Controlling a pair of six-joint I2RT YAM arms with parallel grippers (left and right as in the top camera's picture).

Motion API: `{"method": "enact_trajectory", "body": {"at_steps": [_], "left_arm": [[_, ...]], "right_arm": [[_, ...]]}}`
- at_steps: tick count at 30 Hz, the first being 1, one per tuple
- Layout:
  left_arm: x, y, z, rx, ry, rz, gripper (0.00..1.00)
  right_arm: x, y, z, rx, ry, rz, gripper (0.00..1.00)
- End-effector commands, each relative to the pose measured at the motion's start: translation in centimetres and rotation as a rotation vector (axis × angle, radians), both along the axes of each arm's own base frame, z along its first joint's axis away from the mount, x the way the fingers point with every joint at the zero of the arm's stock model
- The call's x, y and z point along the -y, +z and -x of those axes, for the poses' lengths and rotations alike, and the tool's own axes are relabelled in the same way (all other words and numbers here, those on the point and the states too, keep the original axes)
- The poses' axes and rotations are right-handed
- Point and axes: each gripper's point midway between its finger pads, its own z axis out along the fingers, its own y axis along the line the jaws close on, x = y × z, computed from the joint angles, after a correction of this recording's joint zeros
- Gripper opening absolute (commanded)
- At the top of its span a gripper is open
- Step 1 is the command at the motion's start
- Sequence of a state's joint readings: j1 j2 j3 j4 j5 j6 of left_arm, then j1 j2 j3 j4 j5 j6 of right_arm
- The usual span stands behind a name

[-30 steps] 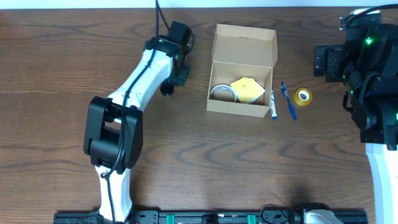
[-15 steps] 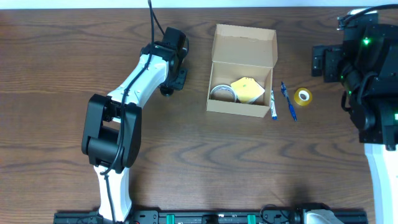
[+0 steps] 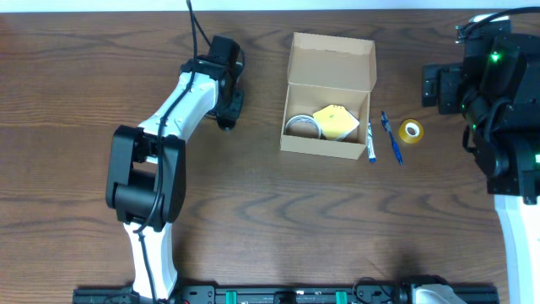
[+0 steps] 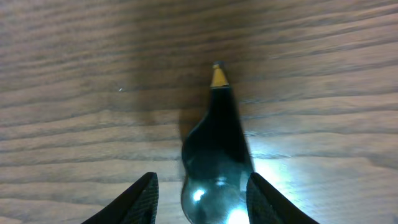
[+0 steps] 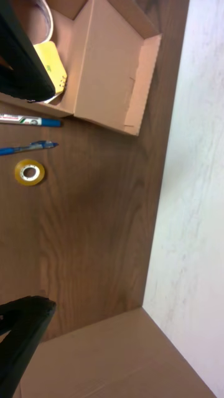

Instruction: Pack container

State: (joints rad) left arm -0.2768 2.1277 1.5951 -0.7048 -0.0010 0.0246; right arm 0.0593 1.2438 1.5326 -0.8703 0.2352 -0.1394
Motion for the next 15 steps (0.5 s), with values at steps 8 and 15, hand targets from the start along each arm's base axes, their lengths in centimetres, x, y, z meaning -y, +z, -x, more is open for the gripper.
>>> {"method": "enact_trajectory", "body": {"at_steps": [8,15], "left_arm": [[1.03,-2.84,0.62,-0.061,0.015,0.044,0.47],[1.00,-2.82,0.50,-0.057,0.037,0.047,0.42]], "right_arm": [[-0.29,0.45,-0.05,0.005,0.008,0.000,0.98],[-0.28,0.34,0.02,0.000,0.008,0.000,0.98]]}}
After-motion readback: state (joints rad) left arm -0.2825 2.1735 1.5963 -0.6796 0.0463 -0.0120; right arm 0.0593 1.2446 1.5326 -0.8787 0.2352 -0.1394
